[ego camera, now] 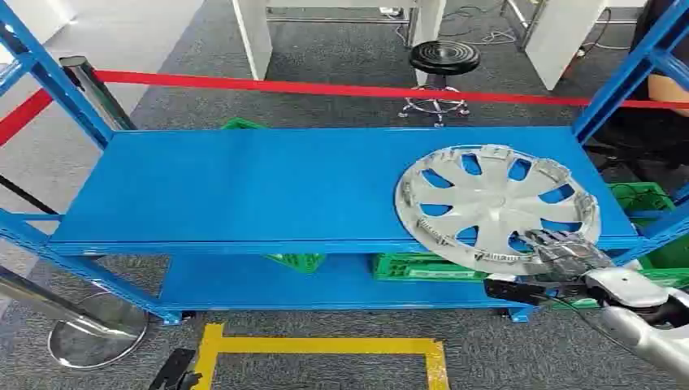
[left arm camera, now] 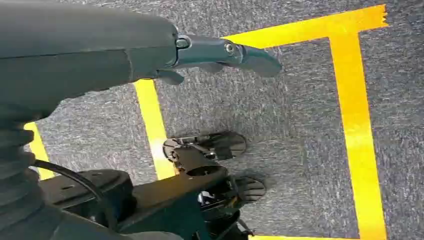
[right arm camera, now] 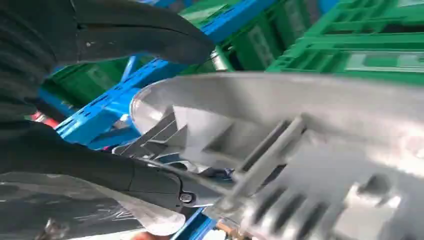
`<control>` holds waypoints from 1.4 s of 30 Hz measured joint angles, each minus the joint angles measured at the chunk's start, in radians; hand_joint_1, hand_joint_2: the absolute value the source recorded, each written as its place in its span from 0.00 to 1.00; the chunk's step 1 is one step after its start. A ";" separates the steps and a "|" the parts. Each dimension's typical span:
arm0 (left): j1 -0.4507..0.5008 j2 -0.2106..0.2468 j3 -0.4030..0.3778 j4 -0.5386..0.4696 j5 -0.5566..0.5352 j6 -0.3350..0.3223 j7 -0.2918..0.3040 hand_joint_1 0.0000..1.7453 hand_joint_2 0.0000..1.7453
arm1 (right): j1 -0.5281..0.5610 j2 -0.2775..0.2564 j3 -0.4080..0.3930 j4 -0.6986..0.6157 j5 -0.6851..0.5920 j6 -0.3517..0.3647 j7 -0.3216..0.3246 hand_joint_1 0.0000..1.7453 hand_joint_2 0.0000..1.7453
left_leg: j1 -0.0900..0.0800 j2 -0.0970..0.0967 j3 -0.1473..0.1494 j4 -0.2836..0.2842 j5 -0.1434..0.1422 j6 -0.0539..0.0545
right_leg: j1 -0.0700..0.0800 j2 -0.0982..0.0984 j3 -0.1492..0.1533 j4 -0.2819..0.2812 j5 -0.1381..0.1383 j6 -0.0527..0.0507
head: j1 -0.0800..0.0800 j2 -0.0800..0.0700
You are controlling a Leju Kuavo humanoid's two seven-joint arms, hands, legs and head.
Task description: Take the parts from the cabinet and place them on the table.
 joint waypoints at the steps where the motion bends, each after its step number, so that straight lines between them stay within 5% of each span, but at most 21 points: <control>1: 0.000 0.000 0.000 0.000 0.003 0.000 0.001 0.00 1.00 | 0.000 0.000 0.004 0.003 0.026 -0.001 0.004 1.00 1.00 | 0.000 0.000 0.000 0.000 0.000 0.000 | 0.000 0.000 0.000 0.000 0.000 0.000 | 0.000 0.000; 15: 0.003 -0.001 -0.006 0.000 0.009 0.021 0.016 0.00 1.00 | -0.002 0.017 0.006 0.022 0.192 -0.074 0.022 1.00 1.00 | 0.000 0.000 0.000 0.000 0.000 0.000 | 0.000 0.000 0.000 0.000 0.000 0.000 | 0.000 0.000; 29: 0.015 0.002 -0.015 -0.023 -0.004 0.044 0.023 0.00 1.00 | 0.018 0.100 -0.026 0.031 0.295 -0.137 0.045 1.00 1.00 | 0.000 -0.001 0.000 0.000 0.000 0.000 | 0.000 -0.001 0.000 0.000 0.000 0.000 | 0.000 0.000; 33: 0.025 0.001 -0.013 -0.025 0.002 0.075 0.019 0.00 1.00 | 0.060 0.136 -0.060 0.001 0.366 -0.237 0.079 1.00 1.00 | 0.000 -0.001 -0.001 0.000 0.000 0.000 | 0.000 -0.001 0.000 0.000 0.000 0.000 | 0.000 0.000; 37: 0.053 0.001 0.005 -0.050 0.012 0.100 0.029 0.00 1.00 | 0.152 0.228 -0.131 -0.117 0.413 -0.458 0.061 1.00 1.00 | 0.001 -0.001 -0.001 -0.001 0.000 0.000 | 0.000 -0.001 -0.001 0.000 -0.001 0.000 | 0.000 0.000; 40: 0.084 -0.002 0.039 -0.077 0.048 0.062 0.008 0.00 1.00 | 0.217 0.292 -0.165 -0.234 0.331 -0.628 -0.026 1.00 1.00 | 0.001 -0.002 -0.001 -0.002 0.000 0.000 | 0.001 -0.002 -0.002 0.000 -0.002 -0.001 | 0.000 0.000; 42: 0.101 -0.005 0.063 -0.090 0.064 0.035 -0.023 0.00 1.00 | 0.252 0.326 -0.177 -0.307 0.166 -0.715 -0.125 1.00 1.00 | 0.001 -0.001 -0.002 -0.003 0.000 0.000 | 0.001 0.000 -0.003 0.000 -0.002 -0.001 | 0.000 0.000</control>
